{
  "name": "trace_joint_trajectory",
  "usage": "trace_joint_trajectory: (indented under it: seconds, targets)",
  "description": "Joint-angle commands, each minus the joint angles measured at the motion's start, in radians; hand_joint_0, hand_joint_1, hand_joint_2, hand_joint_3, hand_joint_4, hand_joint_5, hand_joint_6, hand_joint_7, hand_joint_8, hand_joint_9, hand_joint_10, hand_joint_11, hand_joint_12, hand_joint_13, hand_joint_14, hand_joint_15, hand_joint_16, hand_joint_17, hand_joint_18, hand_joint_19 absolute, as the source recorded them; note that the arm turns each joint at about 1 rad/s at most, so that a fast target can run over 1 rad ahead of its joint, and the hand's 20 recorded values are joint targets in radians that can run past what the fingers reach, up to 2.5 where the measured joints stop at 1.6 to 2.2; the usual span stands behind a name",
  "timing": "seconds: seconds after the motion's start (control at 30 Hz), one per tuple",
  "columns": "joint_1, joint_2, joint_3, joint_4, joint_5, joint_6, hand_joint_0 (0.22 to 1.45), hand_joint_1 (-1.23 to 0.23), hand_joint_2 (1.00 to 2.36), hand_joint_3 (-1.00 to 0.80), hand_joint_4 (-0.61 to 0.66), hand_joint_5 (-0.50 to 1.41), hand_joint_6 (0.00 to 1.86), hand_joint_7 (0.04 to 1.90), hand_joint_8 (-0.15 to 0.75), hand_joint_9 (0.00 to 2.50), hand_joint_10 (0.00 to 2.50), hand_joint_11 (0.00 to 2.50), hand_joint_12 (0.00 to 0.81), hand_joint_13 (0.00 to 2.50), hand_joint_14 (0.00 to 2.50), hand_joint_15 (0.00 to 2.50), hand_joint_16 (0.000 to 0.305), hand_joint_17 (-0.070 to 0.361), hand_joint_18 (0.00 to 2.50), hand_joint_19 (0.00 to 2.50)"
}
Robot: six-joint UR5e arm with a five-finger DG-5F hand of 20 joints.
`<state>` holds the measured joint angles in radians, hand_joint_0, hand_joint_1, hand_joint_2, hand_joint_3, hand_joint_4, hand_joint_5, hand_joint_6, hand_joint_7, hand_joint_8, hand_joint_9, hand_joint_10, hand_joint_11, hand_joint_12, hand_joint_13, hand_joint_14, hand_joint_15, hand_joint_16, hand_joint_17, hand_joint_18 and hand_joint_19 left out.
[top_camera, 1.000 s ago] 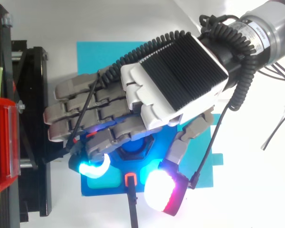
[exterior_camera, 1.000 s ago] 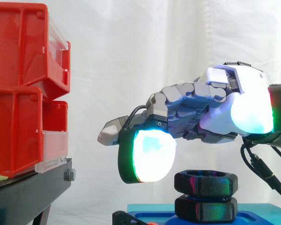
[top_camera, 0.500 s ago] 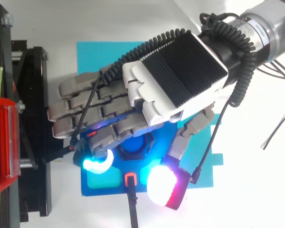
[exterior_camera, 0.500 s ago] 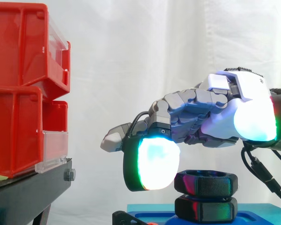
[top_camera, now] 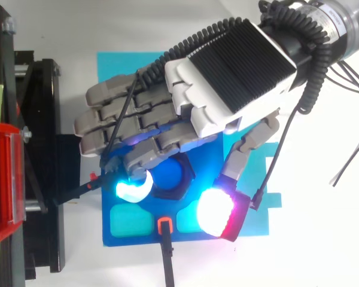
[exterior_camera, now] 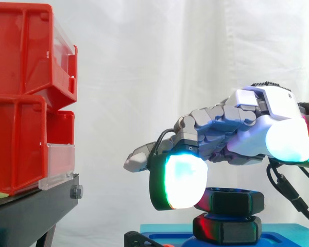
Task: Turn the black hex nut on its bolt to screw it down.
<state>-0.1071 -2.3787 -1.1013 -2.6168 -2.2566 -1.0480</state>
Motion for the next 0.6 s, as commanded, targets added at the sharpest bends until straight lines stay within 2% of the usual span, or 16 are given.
trace_joint_trajectory:
  seconds: [0.0,0.4,0.57]
  targets:
    - [-0.008,-0.008,0.000,0.006,-0.015,0.002,0.47,-0.39,1.00,-0.50,0.31,-0.17,0.51,1.07,0.311,0.27,0.00,0.10,0.367,0.27,0.00,0.00,0.051,0.115,0.18,0.04]
    - [-0.051,-0.008,0.000,0.026,-0.083,0.014,0.47,-0.39,1.00,-0.50,0.32,-0.17,0.50,1.08,0.314,0.28,0.00,0.11,0.369,0.27,0.00,0.00,0.051,0.115,0.20,0.05]
    - [-0.068,-0.008,0.000,0.060,-0.112,0.028,0.47,-0.39,1.00,-0.50,0.31,-0.17,0.50,1.08,0.314,0.28,0.00,0.12,0.369,0.28,0.00,0.00,0.051,0.115,0.20,0.05]
